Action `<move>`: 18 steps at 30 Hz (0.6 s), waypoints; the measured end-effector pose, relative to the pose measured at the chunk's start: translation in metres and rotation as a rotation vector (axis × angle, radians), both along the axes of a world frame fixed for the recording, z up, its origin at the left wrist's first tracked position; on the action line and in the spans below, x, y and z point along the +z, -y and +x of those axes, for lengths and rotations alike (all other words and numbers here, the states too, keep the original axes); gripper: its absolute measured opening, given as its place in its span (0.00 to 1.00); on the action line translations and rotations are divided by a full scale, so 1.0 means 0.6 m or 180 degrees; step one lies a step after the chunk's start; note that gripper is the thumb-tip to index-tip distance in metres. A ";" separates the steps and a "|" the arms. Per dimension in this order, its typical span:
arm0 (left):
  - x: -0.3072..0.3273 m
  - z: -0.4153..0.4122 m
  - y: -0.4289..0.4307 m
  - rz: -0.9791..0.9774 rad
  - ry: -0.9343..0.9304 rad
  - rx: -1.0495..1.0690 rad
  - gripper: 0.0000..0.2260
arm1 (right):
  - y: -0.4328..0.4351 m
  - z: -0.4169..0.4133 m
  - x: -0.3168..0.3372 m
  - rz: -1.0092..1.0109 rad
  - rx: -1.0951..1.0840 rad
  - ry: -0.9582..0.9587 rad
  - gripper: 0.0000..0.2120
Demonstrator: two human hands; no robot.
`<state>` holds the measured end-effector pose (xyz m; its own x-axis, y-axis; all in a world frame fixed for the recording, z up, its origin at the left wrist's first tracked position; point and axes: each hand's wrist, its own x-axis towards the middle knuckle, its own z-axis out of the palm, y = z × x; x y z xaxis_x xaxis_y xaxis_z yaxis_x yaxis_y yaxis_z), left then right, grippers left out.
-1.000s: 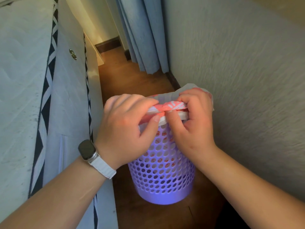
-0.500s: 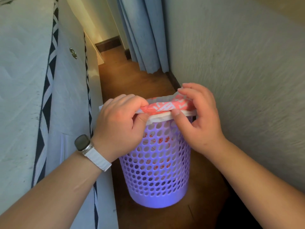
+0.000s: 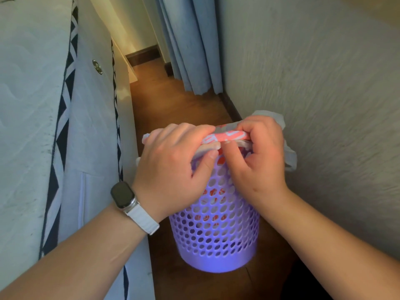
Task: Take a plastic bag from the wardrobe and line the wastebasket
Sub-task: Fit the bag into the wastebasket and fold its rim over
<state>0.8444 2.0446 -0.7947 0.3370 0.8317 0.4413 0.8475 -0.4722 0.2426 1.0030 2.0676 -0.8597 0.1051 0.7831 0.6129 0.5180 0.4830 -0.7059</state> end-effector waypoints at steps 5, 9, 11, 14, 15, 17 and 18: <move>-0.001 -0.006 -0.005 0.0062 -0.0133 0.0116 0.10 | 0.011 -0.015 0.010 -0.0022 0.0124 0.0026 0.12; 0.002 -0.023 -0.015 -0.0029 0.0048 0.0200 0.08 | 0.003 0.011 0.009 0.0208 0.0381 0.0201 0.14; 0.004 -0.033 -0.021 -0.0036 0.0157 0.0279 0.08 | -0.010 0.028 0.004 0.0219 0.0399 0.0182 0.15; 0.005 -0.035 -0.023 -0.0034 0.0303 0.0285 0.09 | -0.024 0.040 -0.005 0.0046 0.0418 0.0028 0.16; 0.005 -0.034 -0.022 -0.0046 0.0342 0.0265 0.09 | -0.027 0.041 -0.008 0.0006 0.0433 -0.0006 0.15; 0.004 -0.031 -0.021 -0.0067 0.0417 0.0204 0.09 | -0.029 0.041 -0.011 -0.0020 0.0429 -0.0105 0.12; 0.003 -0.030 -0.021 -0.0074 0.0461 0.0155 0.09 | -0.028 0.040 -0.011 -0.0002 0.0409 -0.0159 0.10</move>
<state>0.8262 2.0572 -0.7928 0.2304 0.8560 0.4628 0.8246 -0.4243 0.3743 1.0268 2.0845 -0.8664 0.0341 0.7924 0.6091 0.4161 0.5428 -0.7295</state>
